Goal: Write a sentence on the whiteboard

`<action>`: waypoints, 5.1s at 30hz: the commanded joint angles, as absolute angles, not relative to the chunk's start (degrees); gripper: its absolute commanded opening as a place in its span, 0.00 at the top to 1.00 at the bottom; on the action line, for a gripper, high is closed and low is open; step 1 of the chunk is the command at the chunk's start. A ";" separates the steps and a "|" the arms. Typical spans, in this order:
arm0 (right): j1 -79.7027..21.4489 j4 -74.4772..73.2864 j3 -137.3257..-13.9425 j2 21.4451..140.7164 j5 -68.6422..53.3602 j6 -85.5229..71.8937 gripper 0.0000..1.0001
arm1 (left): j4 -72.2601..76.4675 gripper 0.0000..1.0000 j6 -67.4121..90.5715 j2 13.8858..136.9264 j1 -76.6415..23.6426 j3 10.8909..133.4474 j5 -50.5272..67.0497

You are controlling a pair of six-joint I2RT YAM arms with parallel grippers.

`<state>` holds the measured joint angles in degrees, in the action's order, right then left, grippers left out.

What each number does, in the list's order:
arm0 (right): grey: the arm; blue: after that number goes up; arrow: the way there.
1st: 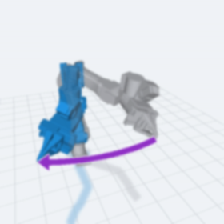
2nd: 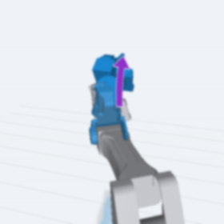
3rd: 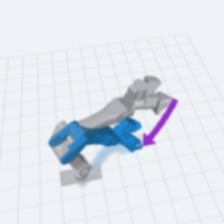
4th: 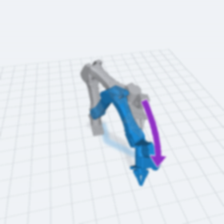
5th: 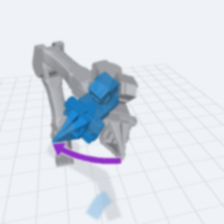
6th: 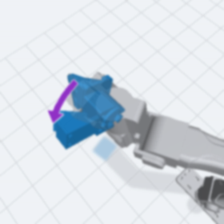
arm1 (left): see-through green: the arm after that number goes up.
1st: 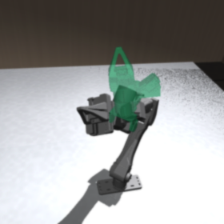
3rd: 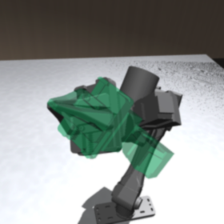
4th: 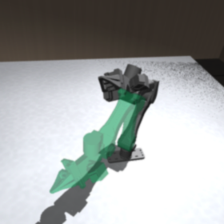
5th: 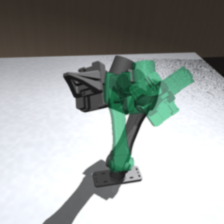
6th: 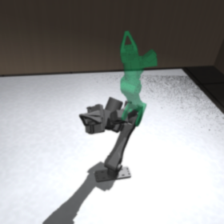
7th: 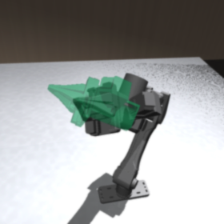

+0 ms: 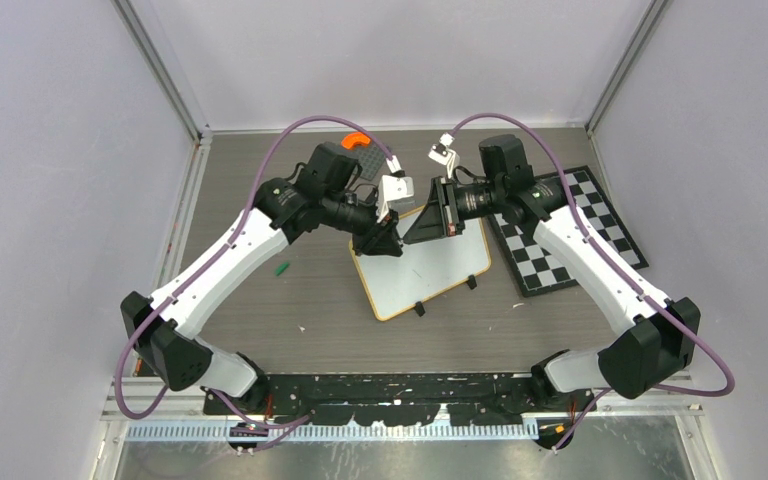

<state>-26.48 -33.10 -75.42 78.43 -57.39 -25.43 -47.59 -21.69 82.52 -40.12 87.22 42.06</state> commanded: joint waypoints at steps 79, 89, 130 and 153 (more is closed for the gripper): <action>-29.60 -47.10 -80.23 77.23 -52.44 -12.80 1.00 | -53.56 0.30 -20.59 83.23 -42.35 92.22 40.36; -29.51 -50.01 -75.16 72.65 -42.46 2.13 1.00 | -44.64 0.00 -6.00 72.86 -17.53 80.21 47.01; -41.51 -36.19 -79.10 79.71 -25.85 3.87 1.00 | -49.07 0.68 -9.88 97.29 -17.81 84.55 61.02; -41.52 -42.21 -78.02 77.69 -30.16 7.33 1.00 | -71.23 1.00 -26.99 109.43 -21.43 100.86 59.88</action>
<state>-41.21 -42.35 -77.25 79.09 -29.69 6.00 -65.93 -23.70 108.62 -19.66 98.21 59.37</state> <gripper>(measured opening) 0.170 0.032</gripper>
